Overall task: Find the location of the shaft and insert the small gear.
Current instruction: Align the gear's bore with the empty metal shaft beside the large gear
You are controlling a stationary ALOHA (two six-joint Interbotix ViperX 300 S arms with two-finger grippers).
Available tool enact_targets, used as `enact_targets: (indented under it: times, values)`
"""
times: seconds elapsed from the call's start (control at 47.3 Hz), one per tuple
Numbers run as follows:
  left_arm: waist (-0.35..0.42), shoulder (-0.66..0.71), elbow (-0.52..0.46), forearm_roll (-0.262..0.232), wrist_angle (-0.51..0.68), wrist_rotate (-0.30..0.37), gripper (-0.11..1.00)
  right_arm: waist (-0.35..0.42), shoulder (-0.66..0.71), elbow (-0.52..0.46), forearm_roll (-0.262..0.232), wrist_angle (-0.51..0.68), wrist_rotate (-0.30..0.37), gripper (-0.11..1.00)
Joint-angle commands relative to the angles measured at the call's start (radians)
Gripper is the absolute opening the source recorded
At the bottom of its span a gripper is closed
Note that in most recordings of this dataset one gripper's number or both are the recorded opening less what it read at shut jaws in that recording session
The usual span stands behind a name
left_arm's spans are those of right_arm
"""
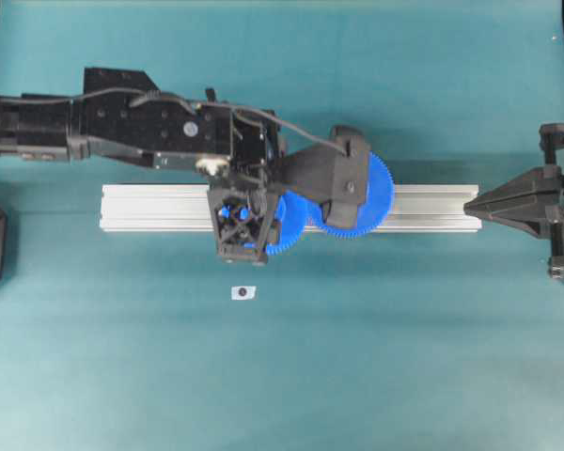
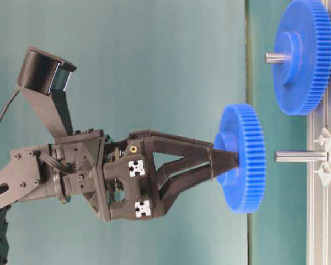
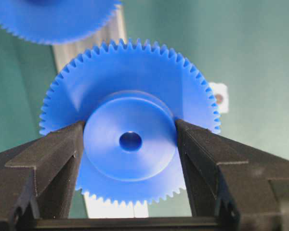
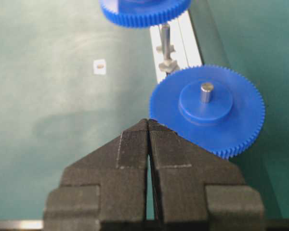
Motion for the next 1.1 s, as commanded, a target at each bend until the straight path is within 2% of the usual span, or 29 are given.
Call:
enact_targets:
  times: [0.0,1.078]
  values:
    - [0.008,-0.035,-0.020,0.003,-0.018,0.005,0.64,-0.002,0.006,-0.011,-0.002,-0.008,0.009,-0.02]
    - [0.025,0.020,0.032,0.000,-0.084,0.002,0.64,-0.002,0.006,-0.011,-0.002,-0.009,0.009,-0.02]
